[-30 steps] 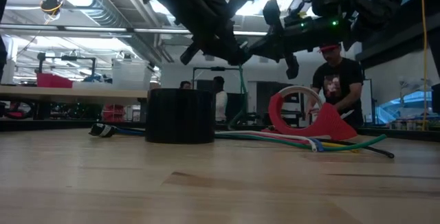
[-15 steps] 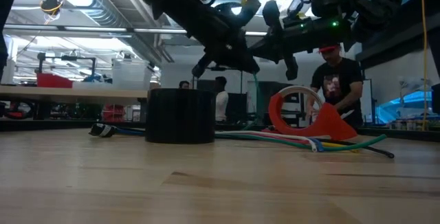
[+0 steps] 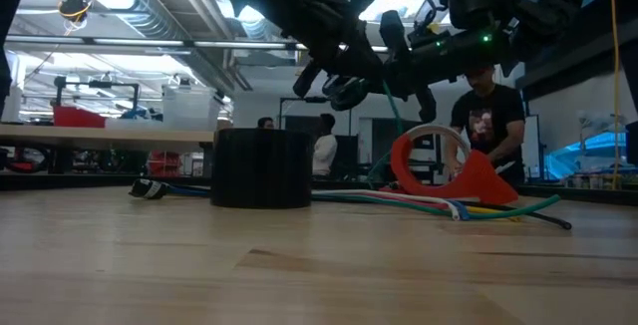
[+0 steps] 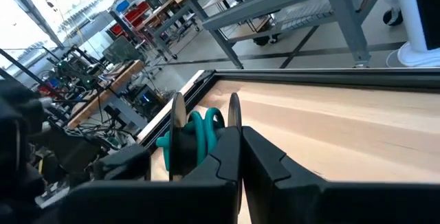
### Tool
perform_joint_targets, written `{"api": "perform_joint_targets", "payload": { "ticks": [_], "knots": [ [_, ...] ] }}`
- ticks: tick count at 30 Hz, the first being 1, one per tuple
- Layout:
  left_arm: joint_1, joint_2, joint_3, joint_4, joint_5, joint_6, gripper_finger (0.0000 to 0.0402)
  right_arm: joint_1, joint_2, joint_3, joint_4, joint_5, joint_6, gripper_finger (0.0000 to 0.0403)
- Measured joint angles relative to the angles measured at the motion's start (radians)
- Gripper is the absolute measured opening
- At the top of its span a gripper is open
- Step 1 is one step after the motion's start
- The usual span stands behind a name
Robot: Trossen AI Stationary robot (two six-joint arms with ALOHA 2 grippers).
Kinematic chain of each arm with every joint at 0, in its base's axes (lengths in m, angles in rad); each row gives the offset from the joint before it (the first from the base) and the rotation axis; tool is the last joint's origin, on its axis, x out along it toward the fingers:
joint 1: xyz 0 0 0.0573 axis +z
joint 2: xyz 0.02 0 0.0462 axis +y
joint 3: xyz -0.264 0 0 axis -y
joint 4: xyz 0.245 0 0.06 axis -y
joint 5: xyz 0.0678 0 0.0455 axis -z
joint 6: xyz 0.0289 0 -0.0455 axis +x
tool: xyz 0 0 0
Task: Coil cords
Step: Coil the green wire onto the black spool
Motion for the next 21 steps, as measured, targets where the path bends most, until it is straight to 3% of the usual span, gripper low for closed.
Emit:
{"api": "perform_joint_targets", "payload": {
  "ticks": [12,21],
  "knots": [
    [0.032,-0.001,0.012,-0.002,0.069,-0.004,0.0001,-0.001,0.0,0.0,-0.02,-0.025,-0.001,0.0007],
    [0.033,-0.001,0.012,0.0,0.101,0.058,0.0038,-0.001,0.0,0.0,-0.009,-0.026,-0.001,0.0007]
  ]
}}
